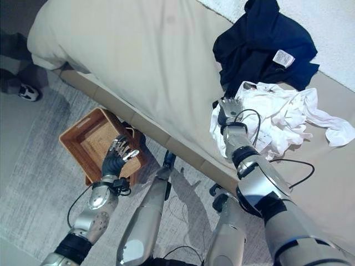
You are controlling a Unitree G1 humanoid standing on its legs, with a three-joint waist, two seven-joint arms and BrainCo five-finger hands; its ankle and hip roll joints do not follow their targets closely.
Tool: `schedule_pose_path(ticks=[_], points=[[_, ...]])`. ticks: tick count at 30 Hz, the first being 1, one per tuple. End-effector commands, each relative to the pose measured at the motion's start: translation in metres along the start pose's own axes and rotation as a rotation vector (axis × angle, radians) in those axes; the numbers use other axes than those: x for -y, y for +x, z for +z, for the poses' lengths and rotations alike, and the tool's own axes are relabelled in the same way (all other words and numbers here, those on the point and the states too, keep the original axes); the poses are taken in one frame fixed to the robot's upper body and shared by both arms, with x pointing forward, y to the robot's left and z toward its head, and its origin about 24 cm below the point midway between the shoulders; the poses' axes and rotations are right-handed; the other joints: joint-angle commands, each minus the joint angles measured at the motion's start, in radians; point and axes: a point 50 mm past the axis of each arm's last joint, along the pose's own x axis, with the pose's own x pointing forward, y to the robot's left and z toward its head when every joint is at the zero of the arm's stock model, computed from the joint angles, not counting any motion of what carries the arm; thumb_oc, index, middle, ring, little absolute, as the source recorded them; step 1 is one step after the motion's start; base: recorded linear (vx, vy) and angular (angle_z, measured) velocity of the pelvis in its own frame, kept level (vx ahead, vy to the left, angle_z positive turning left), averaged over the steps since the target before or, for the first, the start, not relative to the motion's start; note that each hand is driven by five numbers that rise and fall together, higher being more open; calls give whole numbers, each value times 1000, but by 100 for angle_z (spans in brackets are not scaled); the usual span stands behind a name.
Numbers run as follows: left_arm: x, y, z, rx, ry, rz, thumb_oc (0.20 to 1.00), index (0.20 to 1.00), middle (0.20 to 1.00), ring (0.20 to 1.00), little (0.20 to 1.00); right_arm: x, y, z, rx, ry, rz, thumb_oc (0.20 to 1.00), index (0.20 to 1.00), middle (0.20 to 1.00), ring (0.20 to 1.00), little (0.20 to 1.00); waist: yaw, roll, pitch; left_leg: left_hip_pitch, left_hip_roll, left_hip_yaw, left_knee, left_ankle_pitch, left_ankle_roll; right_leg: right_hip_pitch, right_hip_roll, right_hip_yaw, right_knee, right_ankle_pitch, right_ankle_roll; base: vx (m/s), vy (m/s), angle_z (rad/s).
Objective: Pick up clothes into the bucket
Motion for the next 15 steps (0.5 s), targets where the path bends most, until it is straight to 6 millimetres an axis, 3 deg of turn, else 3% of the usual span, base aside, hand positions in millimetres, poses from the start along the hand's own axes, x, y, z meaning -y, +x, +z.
schedule_pose_path(ticks=[1, 15], points=[[10, -4, 11, 73, 19, -41, 1000, 1000, 1000, 1000, 1000, -8, -3, -45, -150, -70, 46, 200, 200, 200, 200, 200, -17, 9, -2, 20, 32, 69, 48, -93, 27, 118, -25, 52, -44, 43, 101, 0, 0, 0], [6, -3, 17, 106, 3, -5, 1000, 1000, 1000, 1000, 1000, 19, 3, -44, -126, 132, -125, 200, 200, 200, 200, 200, -71, -23, -2, 50, 50, 98, 15, -58, 26, 126, -12, 69, -98, 89, 92, -14, 3, -8]])
